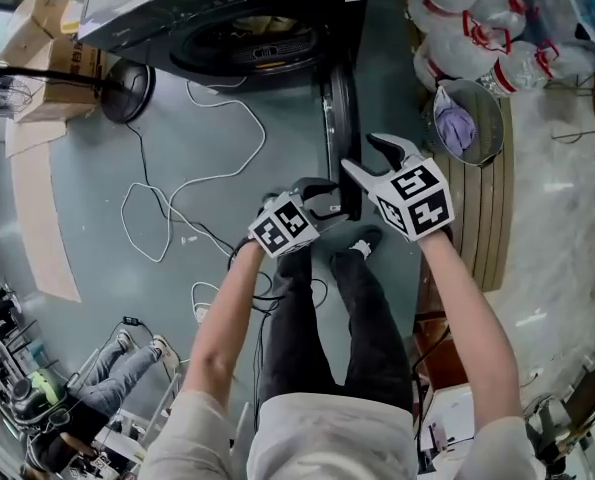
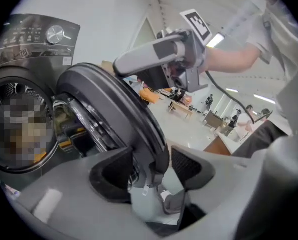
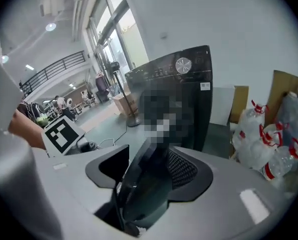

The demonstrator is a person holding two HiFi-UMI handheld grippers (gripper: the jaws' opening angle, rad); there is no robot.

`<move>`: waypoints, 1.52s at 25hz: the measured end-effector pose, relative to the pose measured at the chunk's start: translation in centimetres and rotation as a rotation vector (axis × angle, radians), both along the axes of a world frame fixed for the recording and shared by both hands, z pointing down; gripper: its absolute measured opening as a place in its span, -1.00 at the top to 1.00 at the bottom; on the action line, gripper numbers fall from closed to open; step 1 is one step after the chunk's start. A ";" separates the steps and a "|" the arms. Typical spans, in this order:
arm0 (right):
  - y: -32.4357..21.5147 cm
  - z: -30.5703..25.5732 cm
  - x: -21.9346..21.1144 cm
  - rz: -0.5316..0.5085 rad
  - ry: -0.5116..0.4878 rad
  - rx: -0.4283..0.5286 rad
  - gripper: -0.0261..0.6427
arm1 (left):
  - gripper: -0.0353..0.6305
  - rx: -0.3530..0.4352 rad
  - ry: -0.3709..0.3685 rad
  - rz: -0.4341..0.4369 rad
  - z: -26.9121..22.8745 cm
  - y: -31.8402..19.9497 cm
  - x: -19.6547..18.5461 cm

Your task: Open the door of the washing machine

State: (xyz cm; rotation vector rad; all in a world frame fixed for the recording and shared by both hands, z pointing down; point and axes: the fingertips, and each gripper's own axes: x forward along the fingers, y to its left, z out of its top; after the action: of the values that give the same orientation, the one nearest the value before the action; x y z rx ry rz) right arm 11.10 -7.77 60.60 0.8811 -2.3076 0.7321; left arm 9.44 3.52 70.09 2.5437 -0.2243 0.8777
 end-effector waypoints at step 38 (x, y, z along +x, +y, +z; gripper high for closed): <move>-8.5 0.8 22.3 0.087 0.355 0.140 0.58 | 0.67 0.314 0.041 -0.303 -6.9 -23.2 16.0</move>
State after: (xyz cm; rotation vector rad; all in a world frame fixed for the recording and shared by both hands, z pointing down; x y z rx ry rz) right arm 33.39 -16.27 61.37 1.0844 -2.0315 0.4114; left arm 25.44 -19.65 63.17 2.7045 -0.7669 0.7173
